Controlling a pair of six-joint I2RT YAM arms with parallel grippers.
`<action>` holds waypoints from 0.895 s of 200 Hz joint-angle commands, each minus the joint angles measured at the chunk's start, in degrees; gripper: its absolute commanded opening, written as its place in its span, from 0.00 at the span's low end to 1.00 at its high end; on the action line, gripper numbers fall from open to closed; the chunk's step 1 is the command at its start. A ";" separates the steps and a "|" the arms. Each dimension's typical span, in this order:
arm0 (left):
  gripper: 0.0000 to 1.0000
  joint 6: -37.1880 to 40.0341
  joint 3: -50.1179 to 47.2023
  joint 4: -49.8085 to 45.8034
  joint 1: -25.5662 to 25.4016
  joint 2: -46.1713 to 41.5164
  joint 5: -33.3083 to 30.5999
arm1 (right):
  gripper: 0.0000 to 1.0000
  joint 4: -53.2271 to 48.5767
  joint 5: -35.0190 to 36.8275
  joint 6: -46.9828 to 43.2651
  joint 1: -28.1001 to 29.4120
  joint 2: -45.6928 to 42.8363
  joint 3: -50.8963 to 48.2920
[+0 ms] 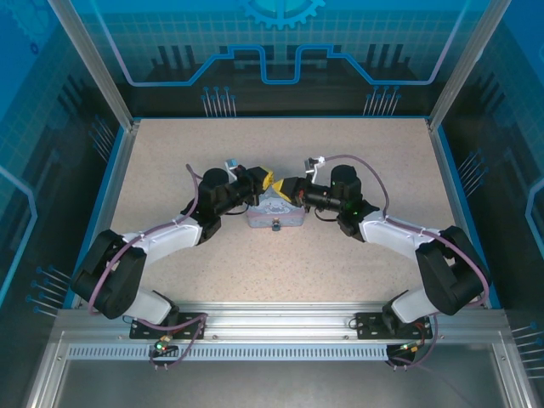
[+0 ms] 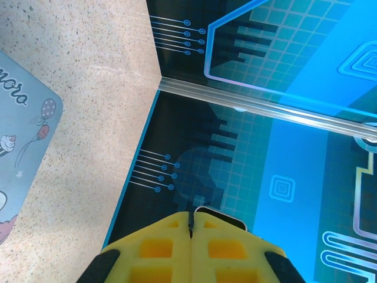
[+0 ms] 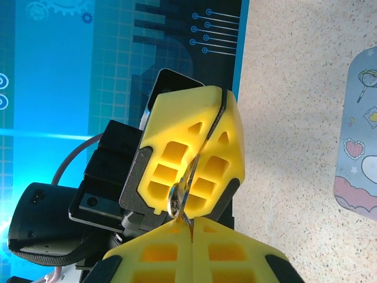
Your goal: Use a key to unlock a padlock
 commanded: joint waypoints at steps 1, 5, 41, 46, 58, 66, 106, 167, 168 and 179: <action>0.00 2.89 1.00 -0.22 -0.01 -2.27 0.28 | 0.05 -2.34 0.00 -0.86 -0.88 -1.31 -0.17; 0.00 3.19 0.98 -0.29 -0.01 -2.27 0.14 | 0.11 -2.60 -0.06 -1.05 -1.07 -1.55 -0.26; 0.00 5.51 1.15 -1.28 0.00 -2.18 0.16 | 0.50 -6.48 -0.18 -2.85 -3.54 -6.05 -2.29; 0.00 5.91 1.22 -1.63 0.00 -2.18 0.26 | 0.51 -7.08 -0.13 -3.19 -3.97 -6.89 -2.62; 0.00 7.11 1.46 -2.48 0.00 -2.18 0.36 | 0.53 -9.05 0.24 -4.13 -4.63 -8.66 -3.31; 0.00 8.14 1.69 -2.94 0.01 -2.20 0.49 | 0.55 -10.70 0.69 -4.84 -4.83 -9.51 -3.42; 0.00 15.02 4.01 -7.27 0.00 -2.94 2.00 | 0.56 -11.43 1.15 -5.62 -3.65 -8.34 -1.98; 0.00 22.62 6.53 -14.17 0.04 -5.80 1.56 | 0.49 -5.14 1.85 -3.46 0.18 -1.86 1.05; 0.00 22.66 6.54 -14.17 0.02 -5.79 1.58 | 0.49 -5.05 1.85 -3.39 0.27 -1.75 1.10; 0.00 22.78 6.65 -14.29 0.00 -5.71 1.63 | 0.45 -3.89 1.93 -2.91 0.65 -1.01 1.31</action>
